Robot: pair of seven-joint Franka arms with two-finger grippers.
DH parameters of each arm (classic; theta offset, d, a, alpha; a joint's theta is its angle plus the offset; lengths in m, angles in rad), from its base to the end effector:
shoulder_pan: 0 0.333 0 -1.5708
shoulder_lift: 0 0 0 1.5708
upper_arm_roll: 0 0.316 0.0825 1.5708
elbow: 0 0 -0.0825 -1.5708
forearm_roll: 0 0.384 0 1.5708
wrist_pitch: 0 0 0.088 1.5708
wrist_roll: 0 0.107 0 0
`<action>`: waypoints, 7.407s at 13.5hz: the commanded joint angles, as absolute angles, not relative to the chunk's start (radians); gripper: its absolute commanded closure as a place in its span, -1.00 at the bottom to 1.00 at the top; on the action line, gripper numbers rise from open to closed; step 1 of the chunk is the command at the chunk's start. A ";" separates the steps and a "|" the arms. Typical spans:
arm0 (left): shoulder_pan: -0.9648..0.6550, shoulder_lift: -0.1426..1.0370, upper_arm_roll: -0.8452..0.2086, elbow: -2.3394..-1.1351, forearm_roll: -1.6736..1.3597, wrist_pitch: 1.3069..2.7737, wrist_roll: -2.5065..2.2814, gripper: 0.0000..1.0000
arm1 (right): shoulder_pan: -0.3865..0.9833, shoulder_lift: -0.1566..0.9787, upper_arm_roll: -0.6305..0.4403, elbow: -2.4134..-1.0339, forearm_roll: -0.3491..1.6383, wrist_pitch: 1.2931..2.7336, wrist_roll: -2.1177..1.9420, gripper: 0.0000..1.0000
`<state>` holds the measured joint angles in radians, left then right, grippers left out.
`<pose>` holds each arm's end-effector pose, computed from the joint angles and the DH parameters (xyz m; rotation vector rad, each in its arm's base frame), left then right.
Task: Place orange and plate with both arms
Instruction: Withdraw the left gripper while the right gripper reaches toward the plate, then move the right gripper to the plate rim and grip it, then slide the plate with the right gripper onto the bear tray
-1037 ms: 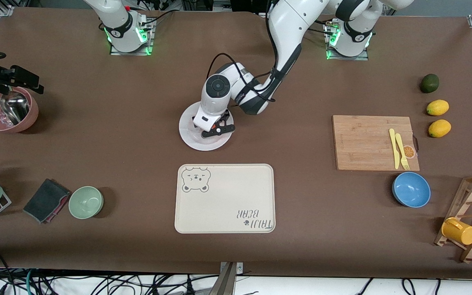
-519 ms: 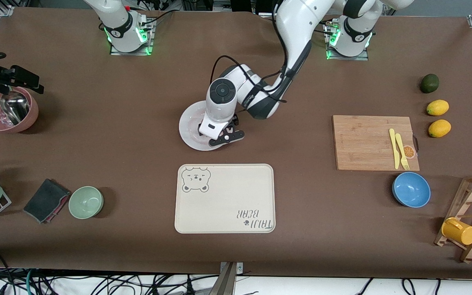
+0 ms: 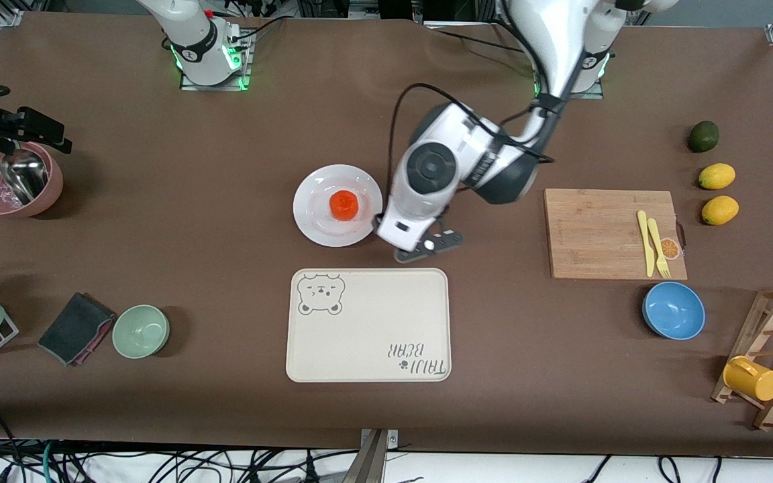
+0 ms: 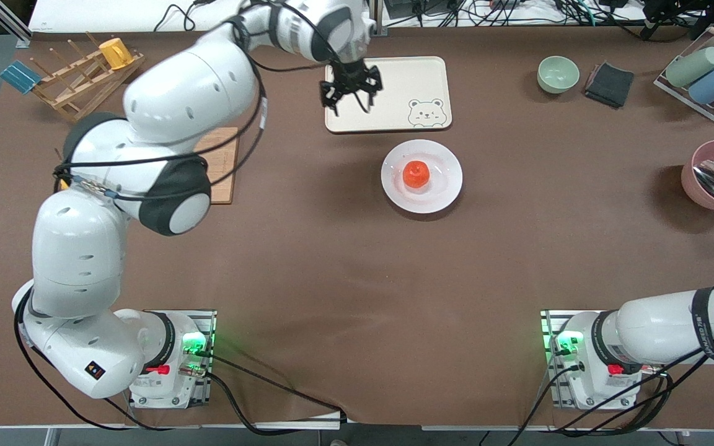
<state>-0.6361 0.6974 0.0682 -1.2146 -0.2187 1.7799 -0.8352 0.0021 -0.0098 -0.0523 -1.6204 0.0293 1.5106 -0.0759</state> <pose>0.5977 -0.4186 0.3558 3.0447 0.4816 -0.3196 0.5427 -0.0241 0.6017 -3.1015 -0.0404 0.1520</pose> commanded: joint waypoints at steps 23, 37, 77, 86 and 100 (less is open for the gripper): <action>0.048 0.358 0.054 -1.322 -0.040 1.514 0.075 -1.00 | 0.003 -0.018 -0.026 -1.606 0.037 1.427 -0.068 -1.00; -0.011 0.058 0.052 -1.565 -0.028 1.554 0.067 -1.00 | 0.005 0.113 0.095 -1.789 0.220 1.723 -0.069 -1.00; 0.008 0.087 0.052 -1.531 -0.023 1.551 0.075 -1.00 | 0.005 0.448 0.396 -2.327 1.554 2.551 -1.152 -0.43; 0.005 0.089 0.052 -1.532 -0.023 1.551 0.075 -1.00 | -0.002 0.469 0.396 -2.330 1.559 2.551 -1.186 0.40; 0.002 0.089 0.052 -1.532 -0.020 1.551 0.075 -1.00 | -0.017 0.495 0.394 -2.327 1.562 2.540 -1.213 1.00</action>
